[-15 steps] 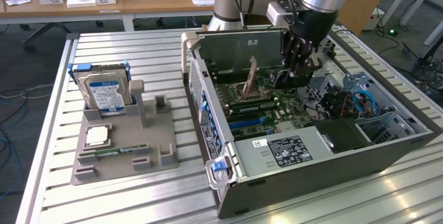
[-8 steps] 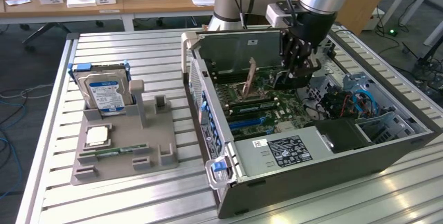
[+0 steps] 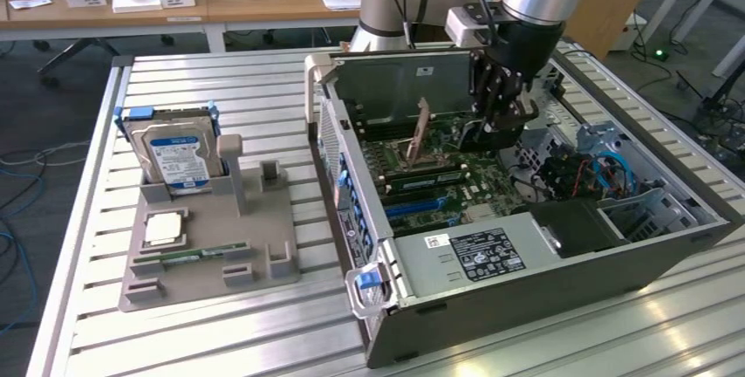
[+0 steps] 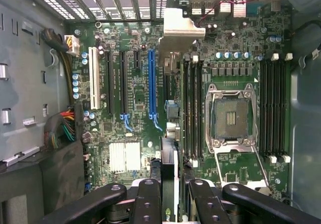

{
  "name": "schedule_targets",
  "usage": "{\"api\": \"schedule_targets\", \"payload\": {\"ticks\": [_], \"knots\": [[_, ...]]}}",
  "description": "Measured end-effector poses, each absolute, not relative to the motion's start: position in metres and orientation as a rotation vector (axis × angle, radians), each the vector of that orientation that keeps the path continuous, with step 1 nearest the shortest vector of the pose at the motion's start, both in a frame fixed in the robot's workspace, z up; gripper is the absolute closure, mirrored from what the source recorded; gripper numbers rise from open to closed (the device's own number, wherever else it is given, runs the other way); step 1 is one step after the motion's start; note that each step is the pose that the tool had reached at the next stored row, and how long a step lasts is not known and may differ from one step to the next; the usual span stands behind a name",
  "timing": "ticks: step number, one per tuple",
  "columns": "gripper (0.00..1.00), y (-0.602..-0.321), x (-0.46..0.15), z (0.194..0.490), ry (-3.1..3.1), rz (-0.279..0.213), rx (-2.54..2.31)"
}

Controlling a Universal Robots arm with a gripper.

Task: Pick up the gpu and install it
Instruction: 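Insert the gpu into the slot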

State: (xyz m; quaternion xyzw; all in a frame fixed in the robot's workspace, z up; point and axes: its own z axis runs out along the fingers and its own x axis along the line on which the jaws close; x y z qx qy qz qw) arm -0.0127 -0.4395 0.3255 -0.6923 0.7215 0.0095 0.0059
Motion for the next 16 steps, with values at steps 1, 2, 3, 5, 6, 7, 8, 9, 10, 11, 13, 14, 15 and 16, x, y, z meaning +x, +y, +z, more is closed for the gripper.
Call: {"api": "schedule_targets", "payload": {"ticks": [1,2,3,5,6,7,8,9,10,11,13,14,15,16], "knots": [[0.74,-0.4395,-0.0129,0.3255,2.258,0.030,-2.167],[0.74,-0.4395,-0.0132,0.3254,2.258,0.030,-2.167],[0.74,-0.4395,-0.0135,0.3254,2.258,0.030,-2.167],[0.74,-0.4395,-0.0140,0.3253,2.258,0.030,-2.167],[0.74,-0.4395,-0.0142,0.3253,2.258,0.030,-2.167],[0.74,-0.4395,-0.0144,0.3253,2.258,0.030,-2.167],[0.74,-0.4395,-0.0145,0.3253,2.258,0.030,-2.167],[0.74,-0.4395,-0.0146,0.3253,2.258,0.030,-2.167],[0.74,-0.4394,-0.0147,0.3252,2.258,0.030,-2.167],[0.74,-0.4395,-0.0148,0.3252,2.258,0.030,-2.167],[0.74,-0.4395,-0.0152,0.3252,2.258,0.030,-2.167],[0.74,-0.4394,-0.0154,0.3252,2.258,0.030,-2.167],[0.74,-0.4394,-0.0156,0.3252,2.258,0.030,-2.167],[0.74,-0.4394,-0.0158,0.3252,2.258,0.030,-2.167]]}}
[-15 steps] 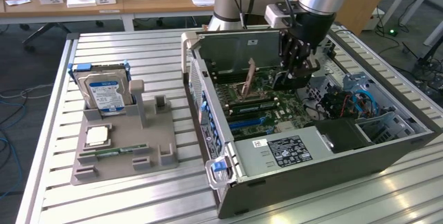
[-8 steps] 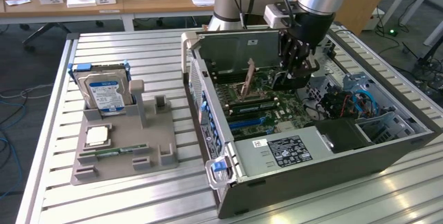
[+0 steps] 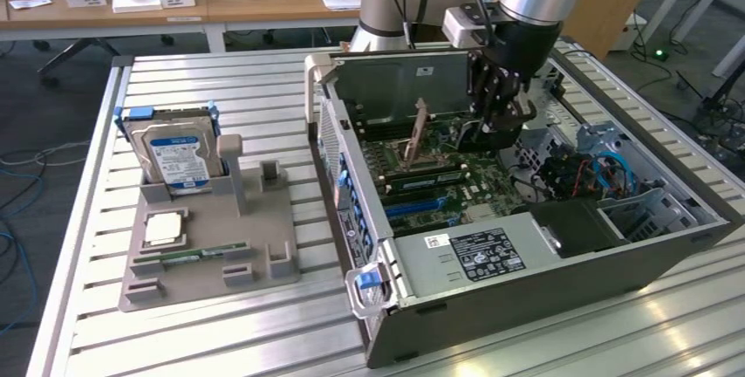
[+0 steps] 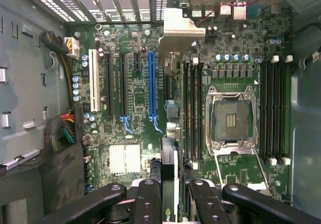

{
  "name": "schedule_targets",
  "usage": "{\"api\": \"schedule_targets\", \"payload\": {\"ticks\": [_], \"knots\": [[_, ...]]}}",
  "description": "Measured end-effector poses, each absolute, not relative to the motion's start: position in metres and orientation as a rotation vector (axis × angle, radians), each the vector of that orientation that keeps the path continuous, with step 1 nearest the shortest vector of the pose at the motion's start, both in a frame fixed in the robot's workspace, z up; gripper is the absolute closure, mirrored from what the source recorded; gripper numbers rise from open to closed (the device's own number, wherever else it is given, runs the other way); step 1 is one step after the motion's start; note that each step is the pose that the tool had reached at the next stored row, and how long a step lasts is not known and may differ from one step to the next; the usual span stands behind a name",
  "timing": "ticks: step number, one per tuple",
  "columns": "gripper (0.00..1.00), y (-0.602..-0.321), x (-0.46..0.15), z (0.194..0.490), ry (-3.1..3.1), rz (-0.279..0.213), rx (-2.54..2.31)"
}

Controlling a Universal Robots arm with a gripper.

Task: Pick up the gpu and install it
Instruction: 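Insert the gpu into the slot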

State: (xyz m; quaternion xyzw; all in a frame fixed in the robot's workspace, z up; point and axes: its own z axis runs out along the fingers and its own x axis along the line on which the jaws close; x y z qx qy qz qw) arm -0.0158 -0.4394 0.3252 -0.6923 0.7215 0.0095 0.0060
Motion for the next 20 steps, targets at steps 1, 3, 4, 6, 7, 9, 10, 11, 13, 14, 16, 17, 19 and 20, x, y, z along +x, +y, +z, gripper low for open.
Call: {"api": "schedule_targets", "payload": {"ticks": [1,3,4,6,7,9,10,11,13,14,16,17,19,20], "knots": [[0.74,-0.439,-0.016,0.325,2.258,0.030,-2.167],[0.74,-0.439,-0.016,0.325,2.258,0.030,-2.167],[0.74,-0.439,-0.017,0.325,2.258,0.030,-2.167],[0.74,-0.439,-0.018,0.325,2.258,0.030,-2.167],[0.74,-0.439,-0.019,0.324,2.258,0.030,-2.166],[0.74,-0.439,-0.021,0.323,2.257,0.028,-2.166],[0.74,-0.439,-0.022,0.322,2.257,0.027,-2.166],[0.74,-0.439,-0.023,0.321,2.256,0.027,-2.165],[0.74,-0.439,-0.024,0.319,2.256,0.026,-2.165],[0.74,-0.439,-0.025,0.318,2.256,0.025,-2.165],[0.74,-0.439,-0.025,0.316,2.255,0.024,-2.165],[0.74,-0.439,-0.025,0.315,2.254,0.023,-2.165],[0.74,-0.439,-0.026,0.313,2.251,0.022,-2.165],[0.74,-0.439,-0.026,0.312,2.250,0.020,-2.166]]}}
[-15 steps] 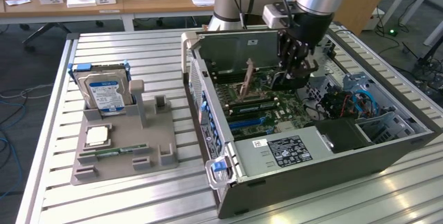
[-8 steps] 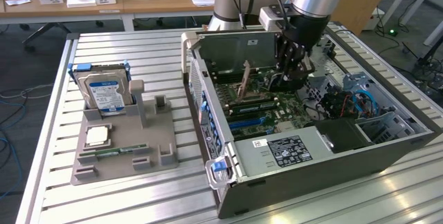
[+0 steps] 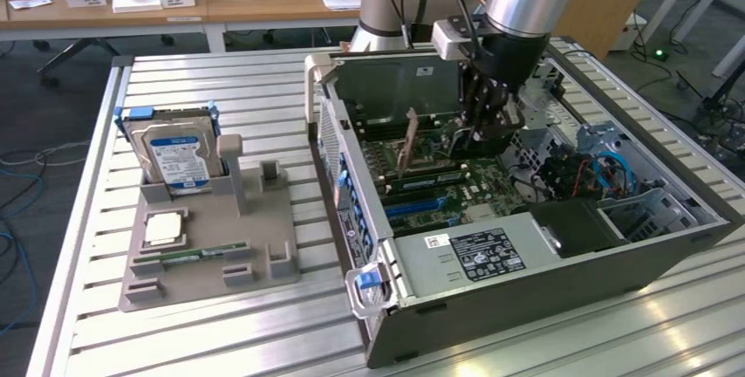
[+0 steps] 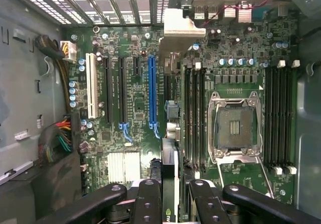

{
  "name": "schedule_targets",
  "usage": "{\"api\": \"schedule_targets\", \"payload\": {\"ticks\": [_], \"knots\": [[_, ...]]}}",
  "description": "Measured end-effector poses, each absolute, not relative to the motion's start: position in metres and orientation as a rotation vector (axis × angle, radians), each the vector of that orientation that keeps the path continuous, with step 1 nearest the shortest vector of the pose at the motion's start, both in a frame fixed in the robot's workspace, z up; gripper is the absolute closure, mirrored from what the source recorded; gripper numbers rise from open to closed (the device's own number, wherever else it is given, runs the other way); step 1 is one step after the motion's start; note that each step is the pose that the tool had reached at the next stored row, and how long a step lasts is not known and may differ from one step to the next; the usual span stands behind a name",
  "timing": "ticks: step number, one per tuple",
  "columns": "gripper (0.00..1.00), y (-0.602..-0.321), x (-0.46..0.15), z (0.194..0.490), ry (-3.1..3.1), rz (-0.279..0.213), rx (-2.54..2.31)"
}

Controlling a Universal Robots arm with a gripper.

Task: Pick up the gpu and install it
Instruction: 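Insert the gpu into the slot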

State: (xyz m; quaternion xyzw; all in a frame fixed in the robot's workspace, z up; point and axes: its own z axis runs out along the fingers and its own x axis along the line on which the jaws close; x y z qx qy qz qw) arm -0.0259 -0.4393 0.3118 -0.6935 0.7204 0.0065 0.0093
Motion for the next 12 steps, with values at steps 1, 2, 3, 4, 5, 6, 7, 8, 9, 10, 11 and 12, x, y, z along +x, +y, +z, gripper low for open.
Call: {"api": "schedule_targets", "payload": {"ticks": [1,2,3,4,5,6,7,8,9,10,11,12], "knots": [[0.74,-0.4393,-0.0262,0.3114,2.249,0.019,-2.166],[0.74,-0.4393,-0.0266,0.3113,2.249,0.019,-2.167],[0.74,-0.4394,-0.0269,0.3113,2.248,0.019,-2.167],[0.74,-0.4394,-0.0271,0.3112,2.248,0.019,-2.167],[0.74,-0.4393,-0.0273,0.3110,2.248,0.019,-2.167],[0.74,-0.4393,-0.0276,0.3107,2.248,0.019,-2.167],[0.74,-0.4393,-0.0280,0.3104,2.247,0.019,-2.167],[0.74,-0.4393,-0.0284,0.3101,2.247,0.019,-2.168],[0.74,-0.4393,-0.0288,0.3097,2.246,0.019,-2.168],[0.74,-0.4393,-0.0292,0.3092,2.246,0.019,-2.169],[0.74,-0.4393,-0.0295,0.3086,2.246,0.019,-2.169],[0.74,-0.4393,-0.0298,0.3082,2.245,0.019,-2.170]]}}
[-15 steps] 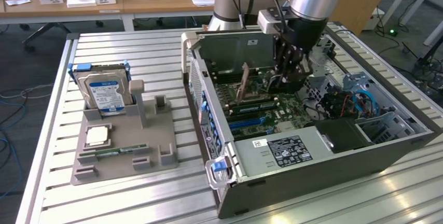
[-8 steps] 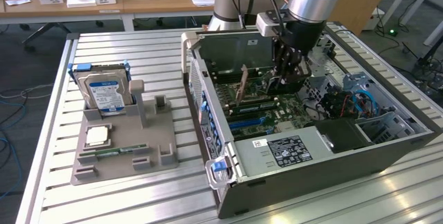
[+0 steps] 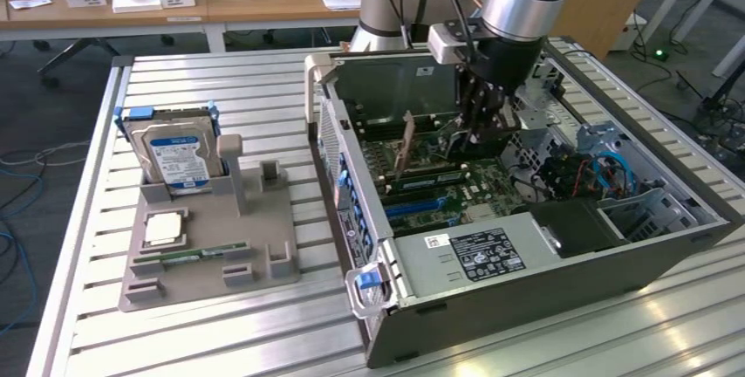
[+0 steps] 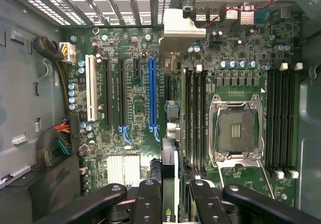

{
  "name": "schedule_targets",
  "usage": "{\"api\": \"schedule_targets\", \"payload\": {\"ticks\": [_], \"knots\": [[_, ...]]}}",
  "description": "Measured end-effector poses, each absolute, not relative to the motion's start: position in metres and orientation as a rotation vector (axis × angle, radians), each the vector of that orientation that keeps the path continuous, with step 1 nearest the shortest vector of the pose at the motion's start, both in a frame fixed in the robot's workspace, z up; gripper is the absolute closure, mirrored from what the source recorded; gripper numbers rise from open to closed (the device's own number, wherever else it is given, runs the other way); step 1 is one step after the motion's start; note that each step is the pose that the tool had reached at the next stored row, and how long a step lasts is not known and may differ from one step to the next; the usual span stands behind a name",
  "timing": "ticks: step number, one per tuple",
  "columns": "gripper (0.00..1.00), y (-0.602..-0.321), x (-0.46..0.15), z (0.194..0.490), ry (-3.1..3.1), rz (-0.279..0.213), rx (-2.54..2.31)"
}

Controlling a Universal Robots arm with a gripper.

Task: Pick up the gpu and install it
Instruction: 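Insert the gpu into the slot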

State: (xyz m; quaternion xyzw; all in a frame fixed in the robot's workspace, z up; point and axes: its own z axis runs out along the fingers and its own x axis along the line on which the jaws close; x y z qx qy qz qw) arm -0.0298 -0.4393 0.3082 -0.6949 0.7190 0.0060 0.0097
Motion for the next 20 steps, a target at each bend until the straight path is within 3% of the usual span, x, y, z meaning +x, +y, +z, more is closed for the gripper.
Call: {"api": "schedule_targets", "payload": {"ticks": [20], "knots": [[0.74,-0.4394,-0.0316,0.3026,2.244,0.019,-2.171]]}}
